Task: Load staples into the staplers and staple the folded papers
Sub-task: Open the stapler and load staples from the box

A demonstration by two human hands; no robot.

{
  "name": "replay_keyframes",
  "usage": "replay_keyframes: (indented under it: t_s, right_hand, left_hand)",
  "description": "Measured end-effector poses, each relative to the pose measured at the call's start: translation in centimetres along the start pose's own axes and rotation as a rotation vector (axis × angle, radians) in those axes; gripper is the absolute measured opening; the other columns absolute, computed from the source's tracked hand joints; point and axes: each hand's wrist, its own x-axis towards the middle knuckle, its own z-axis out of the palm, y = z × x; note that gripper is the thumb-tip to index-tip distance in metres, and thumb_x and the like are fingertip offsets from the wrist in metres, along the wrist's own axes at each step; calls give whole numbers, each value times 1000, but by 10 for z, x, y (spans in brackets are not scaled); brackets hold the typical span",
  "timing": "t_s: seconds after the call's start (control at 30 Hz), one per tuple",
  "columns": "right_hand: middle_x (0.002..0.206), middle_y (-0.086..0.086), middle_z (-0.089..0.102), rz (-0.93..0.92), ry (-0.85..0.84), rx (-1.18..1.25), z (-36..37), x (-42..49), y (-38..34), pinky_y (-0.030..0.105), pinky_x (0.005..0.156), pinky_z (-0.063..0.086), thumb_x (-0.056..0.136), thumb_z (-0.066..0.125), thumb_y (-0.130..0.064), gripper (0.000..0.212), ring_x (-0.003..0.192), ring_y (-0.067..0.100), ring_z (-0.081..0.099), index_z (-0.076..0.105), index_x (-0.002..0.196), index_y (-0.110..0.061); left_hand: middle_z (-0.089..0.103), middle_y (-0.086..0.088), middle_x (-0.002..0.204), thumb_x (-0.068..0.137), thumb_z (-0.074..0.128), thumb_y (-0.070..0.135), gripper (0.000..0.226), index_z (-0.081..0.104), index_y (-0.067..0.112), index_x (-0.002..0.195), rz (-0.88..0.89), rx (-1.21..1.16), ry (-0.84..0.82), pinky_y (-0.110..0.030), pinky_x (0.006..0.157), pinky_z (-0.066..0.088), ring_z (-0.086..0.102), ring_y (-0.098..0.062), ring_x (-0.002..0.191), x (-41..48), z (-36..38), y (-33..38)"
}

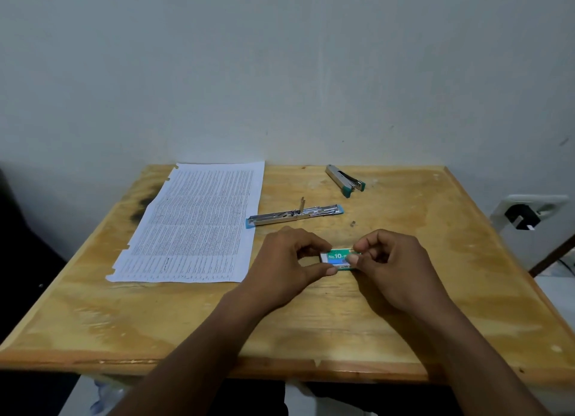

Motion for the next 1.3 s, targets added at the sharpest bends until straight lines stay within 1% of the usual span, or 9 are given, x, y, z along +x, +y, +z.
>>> replay_keyframes:
  t_s: [0.13, 0.23, 0.53, 0.67, 0.77, 0.87, 0.97, 1.07, 1.3]
  right_hand:
    - [74, -9, 69, -17, -38, -85, -3, 0, 3, 11, 52, 39, 85, 74, -23, 8, 68, 2, 61, 71, 90, -29]
    - [74, -9, 69, -21, -54, -91, -7, 2, 4, 8, 49, 40, 87, 73, -22, 7, 65, 2, 59, 71, 91, -28]
    - [84, -11, 69, -38, -51, -191, -15, 5, 6, 8, 46, 40, 89, 70, -25, 8, 71, 6, 59, 68, 92, -31]
    - [94, -12, 63, -66, -118, -304, -21, 7, -2, 10, 48, 39, 90, 68, -30, 11, 79, 5, 54, 62, 95, -37]
    - [96, -10, 53, -173, -67, -386, -13, 7, -16, 16, 59, 35, 88, 67, -33, 9, 85, 6, 48, 63, 92, -40]
    - [90, -10, 52, -207, -88, -502, 3, 10, -31, 20, 60, 33, 88, 67, -38, 10, 86, 7, 47, 73, 94, -33]
    - [79, -10, 60, -163, -99, -595, 17, 13, -40, 23, 55, 39, 86, 68, -42, 21, 74, 8, 53, 78, 97, -27]
    - [82, -3, 71, -99, -105, -613, 25, 18, -42, 30, 61, 52, 84, 70, -43, 23, 74, 13, 60, 80, 94, -25]
    - [78, -3, 70, 12, -97, -606, 30, 26, -42, 32, 65, 55, 78, 72, -44, 22, 74, 18, 62, 78, 84, -24]
  left_hand:
    - [75, 16, 101, 75, 89, 30, 35, 77, 30, 108, -30, -7, -24, -19, 79, 57, 64, -1, 93, 1, -7, -5]
    - [73, 22, 101, 78, 88, 27, 37, 75, 35, 111, -62, -30, -69, -21, 82, 59, 63, 4, 96, 0, -14, -8]
    - [74, 20, 101, 80, 85, 24, 33, 75, 36, 109, -80, -65, -49, -29, 85, 60, 64, -3, 95, -2, -15, -11]
    - [73, 21, 102, 79, 86, 23, 35, 75, 38, 109, -90, -68, -55, -30, 86, 61, 65, -4, 96, -1, -15, -12]
    - [73, 21, 101, 79, 86, 23, 37, 74, 39, 110, -92, -70, -53, -30, 88, 60, 66, -4, 97, -2, -15, -12]
    - [74, 20, 100, 78, 87, 24, 37, 74, 39, 110, -89, -61, -43, -27, 88, 60, 66, -2, 96, -1, -14, -12]
    - [74, 22, 100, 78, 87, 25, 40, 73, 37, 113, -82, -68, -38, -22, 88, 59, 66, 3, 96, -1, -14, -12]
    - [75, 22, 99, 78, 87, 25, 43, 72, 35, 116, -66, -73, -34, -19, 88, 58, 67, 4, 97, -1, -13, -13]
    - [73, 23, 95, 77, 88, 22, 48, 70, 34, 119, -58, -76, -31, -15, 86, 55, 65, 7, 94, 0, -12, -12]
